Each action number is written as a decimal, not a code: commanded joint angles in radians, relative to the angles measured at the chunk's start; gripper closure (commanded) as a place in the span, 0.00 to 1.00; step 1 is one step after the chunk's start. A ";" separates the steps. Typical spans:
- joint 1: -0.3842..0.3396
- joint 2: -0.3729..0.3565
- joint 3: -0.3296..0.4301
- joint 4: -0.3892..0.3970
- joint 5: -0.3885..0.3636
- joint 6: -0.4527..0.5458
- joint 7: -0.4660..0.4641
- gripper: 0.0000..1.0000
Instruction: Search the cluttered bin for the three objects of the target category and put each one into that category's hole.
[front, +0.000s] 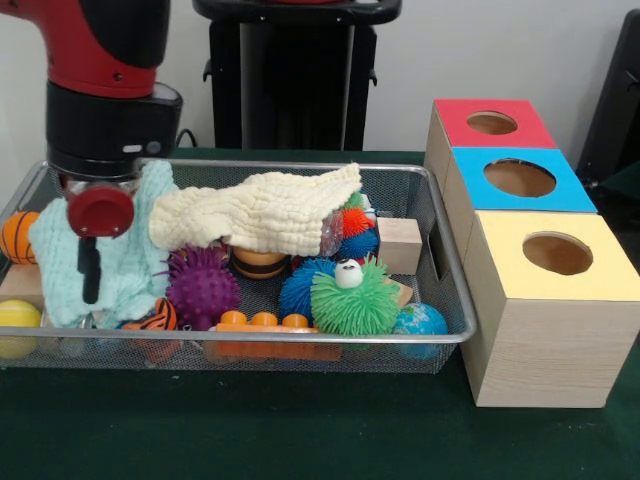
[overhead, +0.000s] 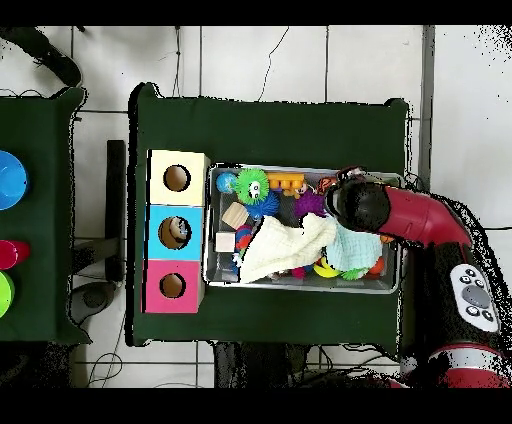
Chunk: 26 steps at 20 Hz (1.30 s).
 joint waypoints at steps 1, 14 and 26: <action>-0.083 0.072 0.096 -0.034 -0.037 -0.020 -0.140 0.00; -0.061 0.113 0.091 -0.031 -0.036 -0.082 -0.054 0.00; -0.037 0.151 0.081 -0.063 -0.019 -0.101 -0.039 0.00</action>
